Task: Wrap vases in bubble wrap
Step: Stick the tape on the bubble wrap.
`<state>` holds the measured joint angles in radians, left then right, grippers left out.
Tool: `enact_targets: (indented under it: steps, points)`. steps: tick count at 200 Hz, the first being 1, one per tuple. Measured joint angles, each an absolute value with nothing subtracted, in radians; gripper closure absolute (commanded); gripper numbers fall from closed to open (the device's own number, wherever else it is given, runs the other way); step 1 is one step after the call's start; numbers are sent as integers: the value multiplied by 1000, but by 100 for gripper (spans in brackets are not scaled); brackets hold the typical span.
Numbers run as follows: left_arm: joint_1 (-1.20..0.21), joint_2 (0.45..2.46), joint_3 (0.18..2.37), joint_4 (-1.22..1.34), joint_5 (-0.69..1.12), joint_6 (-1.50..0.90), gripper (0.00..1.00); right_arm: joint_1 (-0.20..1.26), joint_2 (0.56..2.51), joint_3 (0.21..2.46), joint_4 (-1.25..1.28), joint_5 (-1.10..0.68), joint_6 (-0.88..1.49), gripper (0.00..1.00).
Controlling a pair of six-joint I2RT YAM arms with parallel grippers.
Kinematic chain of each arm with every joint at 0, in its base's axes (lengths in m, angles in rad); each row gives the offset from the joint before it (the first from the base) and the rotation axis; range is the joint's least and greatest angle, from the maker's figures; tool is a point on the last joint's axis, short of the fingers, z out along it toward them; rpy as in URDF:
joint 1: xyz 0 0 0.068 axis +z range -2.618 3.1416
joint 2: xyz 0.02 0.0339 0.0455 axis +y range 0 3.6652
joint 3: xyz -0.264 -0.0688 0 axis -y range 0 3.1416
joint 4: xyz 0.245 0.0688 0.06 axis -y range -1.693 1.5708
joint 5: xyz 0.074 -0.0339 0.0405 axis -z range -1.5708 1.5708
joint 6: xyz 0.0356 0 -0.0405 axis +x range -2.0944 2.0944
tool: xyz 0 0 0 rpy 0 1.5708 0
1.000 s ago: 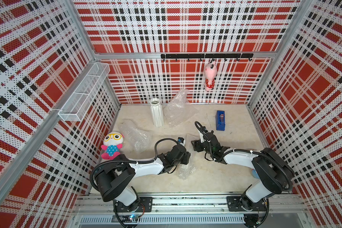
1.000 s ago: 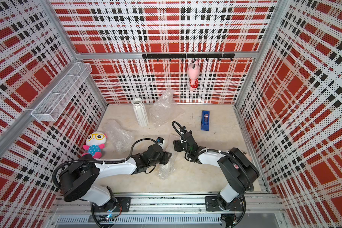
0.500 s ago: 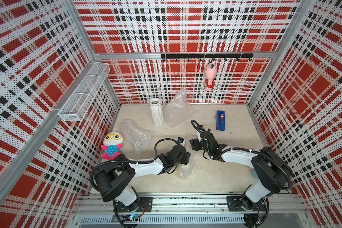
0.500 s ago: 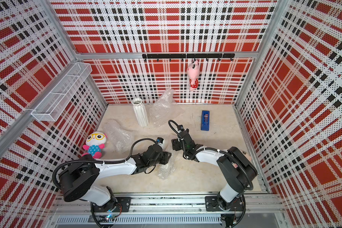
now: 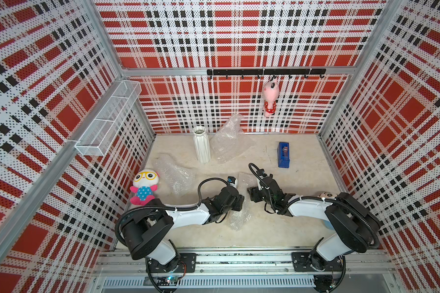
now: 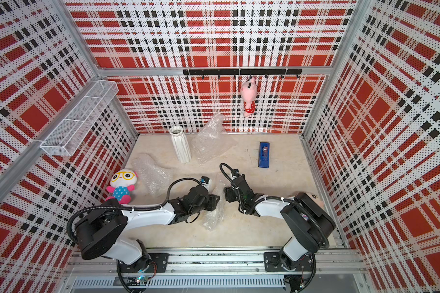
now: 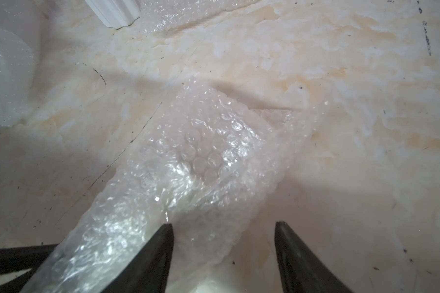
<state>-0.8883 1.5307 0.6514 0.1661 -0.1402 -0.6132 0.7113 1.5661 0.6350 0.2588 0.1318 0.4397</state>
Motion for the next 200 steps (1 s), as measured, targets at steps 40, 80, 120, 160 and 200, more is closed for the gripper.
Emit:
enact_targets:
  steps: [40, 80, 120, 160, 200]
  points:
    - [-886, 1530, 651, 166, -144, -615, 52, 713, 1506, 591, 255, 122, 451, 39]
    - [-884, 1530, 651, 166, -144, -620, 52, 727, 1493, 542, 258, 104, 471, 40]
    - [-884, 1530, 651, 165, -145, -624, 52, 731, 1517, 544, 255, 123, 477, 39]
    - [-882, 1519, 651, 146, -162, -645, 53, 709, 1421, 545, 227, 171, 465, 36]
    - [-884, 1479, 636, 104, -243, -702, 53, 671, 1346, 533, 235, 204, 465, 34]
